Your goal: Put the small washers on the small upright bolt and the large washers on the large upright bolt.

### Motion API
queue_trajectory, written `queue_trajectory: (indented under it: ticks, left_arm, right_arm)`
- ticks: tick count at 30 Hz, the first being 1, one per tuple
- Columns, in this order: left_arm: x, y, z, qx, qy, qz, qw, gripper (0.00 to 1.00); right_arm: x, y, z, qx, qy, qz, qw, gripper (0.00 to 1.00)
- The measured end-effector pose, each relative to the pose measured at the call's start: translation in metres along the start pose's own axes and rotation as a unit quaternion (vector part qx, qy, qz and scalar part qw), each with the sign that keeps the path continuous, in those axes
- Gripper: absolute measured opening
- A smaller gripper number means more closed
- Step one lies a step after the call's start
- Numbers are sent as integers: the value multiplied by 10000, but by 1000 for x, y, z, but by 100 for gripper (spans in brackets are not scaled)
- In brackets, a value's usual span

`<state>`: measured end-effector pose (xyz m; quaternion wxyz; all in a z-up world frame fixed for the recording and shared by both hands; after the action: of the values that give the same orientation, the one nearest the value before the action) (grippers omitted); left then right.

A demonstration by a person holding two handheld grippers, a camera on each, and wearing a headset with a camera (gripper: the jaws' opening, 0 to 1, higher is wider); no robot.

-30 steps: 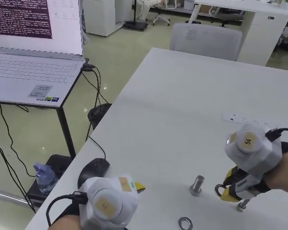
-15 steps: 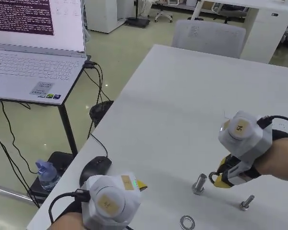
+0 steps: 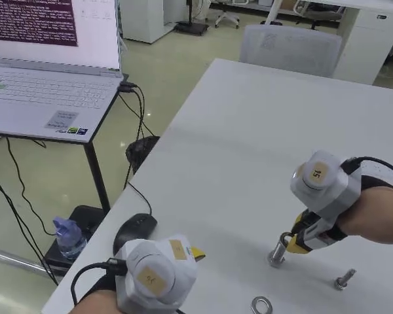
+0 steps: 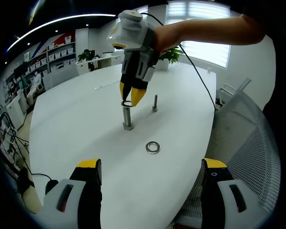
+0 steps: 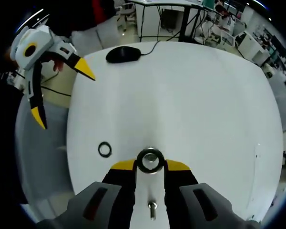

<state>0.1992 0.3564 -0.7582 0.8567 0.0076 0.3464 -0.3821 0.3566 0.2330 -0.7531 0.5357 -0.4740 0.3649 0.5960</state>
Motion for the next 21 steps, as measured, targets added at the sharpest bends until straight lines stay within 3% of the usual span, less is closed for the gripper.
queue_trajectory:
  ticks: [21]
  left_arm:
    - [-1,4,-1,9,47,-37,10000,85]
  right_arm:
    - [20,-2,2,-147,253,85,9995,22]
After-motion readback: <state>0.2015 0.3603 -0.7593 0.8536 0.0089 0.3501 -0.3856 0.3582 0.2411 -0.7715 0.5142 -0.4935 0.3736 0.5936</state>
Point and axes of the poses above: the centre of the closed fingertips' face, and the gripper's own axes: x roughly forward along the fingers, y roughly to its left, z roughly out of its top, the point moved 5 cm from there along -x, roughly backward along the fingers, and after that the axes turned 13 degrees about -x, right-handed, at the moved point
